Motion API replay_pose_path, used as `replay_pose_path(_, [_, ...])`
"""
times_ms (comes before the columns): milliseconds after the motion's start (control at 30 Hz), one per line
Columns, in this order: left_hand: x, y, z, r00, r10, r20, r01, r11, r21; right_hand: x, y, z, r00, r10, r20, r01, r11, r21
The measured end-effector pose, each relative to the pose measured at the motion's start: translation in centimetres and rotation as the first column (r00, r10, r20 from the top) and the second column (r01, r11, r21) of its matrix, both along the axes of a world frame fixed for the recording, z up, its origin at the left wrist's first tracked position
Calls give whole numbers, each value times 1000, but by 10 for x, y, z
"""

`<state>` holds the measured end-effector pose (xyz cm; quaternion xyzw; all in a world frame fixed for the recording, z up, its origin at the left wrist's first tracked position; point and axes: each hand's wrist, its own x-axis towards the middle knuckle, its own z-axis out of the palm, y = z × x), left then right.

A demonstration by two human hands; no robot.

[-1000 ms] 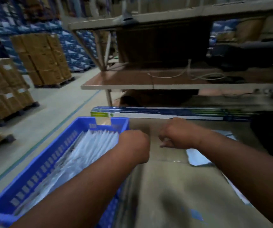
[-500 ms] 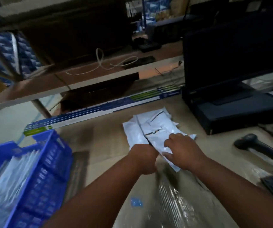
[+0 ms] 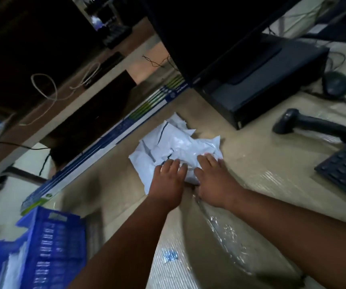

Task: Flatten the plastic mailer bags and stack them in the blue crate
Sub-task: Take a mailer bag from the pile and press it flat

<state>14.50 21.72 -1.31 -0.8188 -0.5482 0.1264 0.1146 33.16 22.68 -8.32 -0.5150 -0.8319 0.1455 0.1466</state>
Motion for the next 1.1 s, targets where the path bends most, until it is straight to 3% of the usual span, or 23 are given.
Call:
replay_pose_path(133, [-5, -2, 0, 997, -75, 32, 73, 995, 62, 18, 7, 0, 984, 152, -94, -150, 988, 21])
replay_pose_path(300, [-17, -26, -11, 982, -129, 138, 121, 991, 63, 51, -5, -5, 931, 123, -342, -163, 983, -89])
replay_pose_path(433, [-19, -70, -6, 910, -127, 395, 94, 990, 100, 63, -28, 11, 842, 37, -538, -206, 944, -258])
replay_pose_path(533, [-22, -115, 6, 767, 81, 636, -101, 995, -6, 69, -51, 21, 765, -12, -644, -256, 912, -321])
replay_pose_path(600, [-26, -148, 13, 588, 276, 760, -248, 956, -156, 72, -69, 24, 777, 49, -627, -330, 881, -340])
replay_pose_path(667, [-31, -175, 18, 430, 369, 824, -334, 913, -234, 73, -86, 28, 789, 104, -606, -387, 850, -357])
replay_pose_path(767, [-45, -201, 19, 306, 435, 847, -384, 870, -308, 60, -109, 29, 817, 122, -563, -356, 876, -327])
replay_pose_path(867, [-61, -217, 17, 180, 522, 834, -421, 807, -414, 38, -125, 31, 790, 59, -611, -304, 902, -306])
replay_pose_path(1000, [-87, -232, 13, 82, 620, 780, -451, 721, -526, 13, -133, 28, 840, 10, -542, -207, 930, -304])
replay_pose_path(1100, [-107, -241, 5, 130, 671, 729, -494, 682, -539, 0, -139, 22, 916, 32, -401, -151, 951, -269])
